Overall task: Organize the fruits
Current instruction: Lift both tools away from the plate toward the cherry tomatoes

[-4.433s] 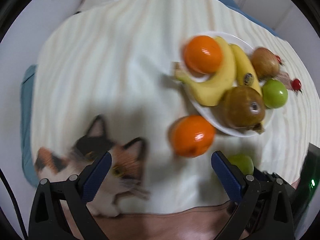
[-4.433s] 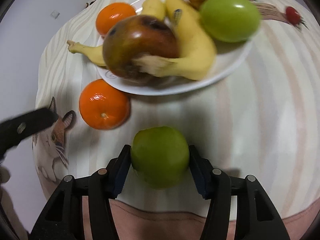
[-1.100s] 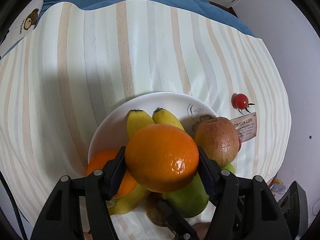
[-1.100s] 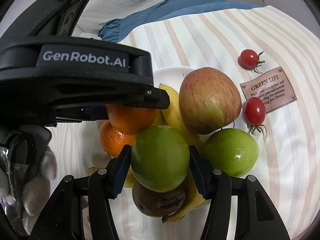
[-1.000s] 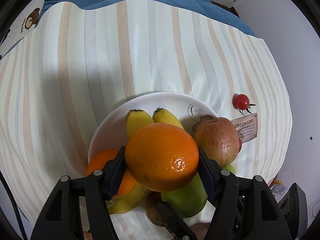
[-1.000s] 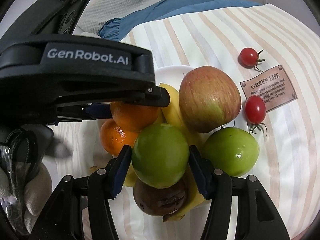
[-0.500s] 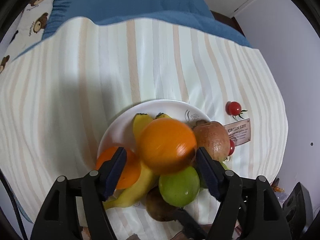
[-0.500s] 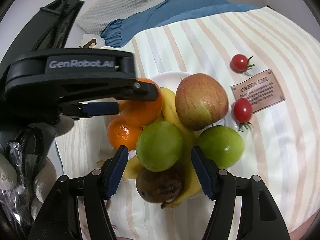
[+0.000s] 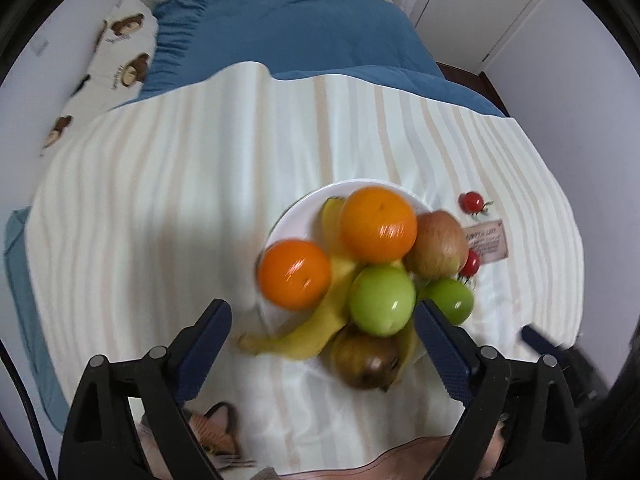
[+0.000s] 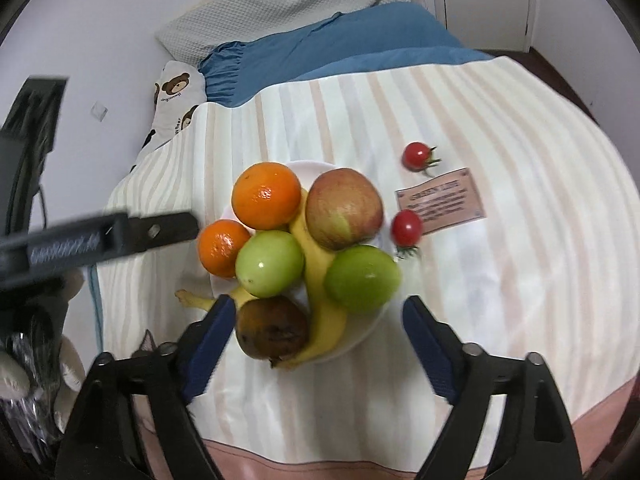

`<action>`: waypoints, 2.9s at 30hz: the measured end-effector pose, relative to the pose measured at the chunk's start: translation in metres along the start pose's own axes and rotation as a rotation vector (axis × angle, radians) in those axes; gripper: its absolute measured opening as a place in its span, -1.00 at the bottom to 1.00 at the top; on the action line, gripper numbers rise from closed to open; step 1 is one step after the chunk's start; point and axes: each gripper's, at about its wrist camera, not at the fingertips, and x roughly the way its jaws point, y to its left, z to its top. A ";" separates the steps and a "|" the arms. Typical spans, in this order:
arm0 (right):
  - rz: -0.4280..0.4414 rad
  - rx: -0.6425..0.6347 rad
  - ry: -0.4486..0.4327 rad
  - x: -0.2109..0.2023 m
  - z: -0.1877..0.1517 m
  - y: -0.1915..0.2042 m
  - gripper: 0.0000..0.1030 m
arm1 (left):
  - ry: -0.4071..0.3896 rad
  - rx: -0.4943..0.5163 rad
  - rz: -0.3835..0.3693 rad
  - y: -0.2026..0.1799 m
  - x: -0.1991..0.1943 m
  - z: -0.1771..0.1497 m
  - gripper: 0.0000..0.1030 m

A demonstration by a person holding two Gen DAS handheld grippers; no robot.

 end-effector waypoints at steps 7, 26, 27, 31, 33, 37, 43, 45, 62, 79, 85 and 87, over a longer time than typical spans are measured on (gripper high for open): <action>-0.066 -0.058 -0.039 -0.027 -0.016 0.008 0.90 | -0.086 -0.009 0.097 0.005 -0.030 -0.045 0.99; -0.135 -0.152 -0.151 -0.099 -0.040 0.020 0.93 | -0.278 -0.041 0.181 -0.014 -0.114 -0.109 0.99; -0.136 -0.159 -0.162 -0.107 -0.042 0.021 0.93 | -0.293 -0.043 0.181 -0.016 -0.122 -0.113 0.99; -0.127 -0.190 -0.207 -0.144 -0.052 0.028 0.94 | -0.334 -0.038 0.177 -0.026 -0.148 -0.130 0.99; -0.122 -0.204 -0.229 -0.161 -0.056 0.032 0.94 | -0.349 -0.039 0.174 -0.030 -0.159 -0.138 0.99; -0.099 -0.217 -0.262 -0.195 -0.067 0.036 0.94 | -0.370 -0.060 0.152 -0.036 -0.182 -0.154 0.99; -0.065 -0.221 -0.299 -0.238 -0.083 0.037 0.94 | -0.425 -0.067 0.160 -0.048 -0.215 -0.175 0.99; -0.056 -0.222 -0.306 -0.248 -0.089 0.038 0.94 | -0.434 -0.067 0.163 -0.051 -0.223 -0.179 0.99; 0.041 -0.138 -0.207 -0.219 -0.074 0.004 0.95 | -0.393 -0.103 0.191 -0.059 -0.205 -0.164 0.99; 0.162 0.171 -0.021 0.005 0.041 -0.086 0.23 | -0.199 0.175 0.327 -0.089 -0.074 0.026 0.99; 0.154 0.167 0.047 0.063 0.055 -0.084 0.10 | -0.078 0.261 0.306 -0.104 -0.019 0.077 0.99; 0.148 0.142 0.060 0.074 0.056 -0.083 -0.02 | -0.032 0.273 0.281 -0.108 0.001 0.089 0.99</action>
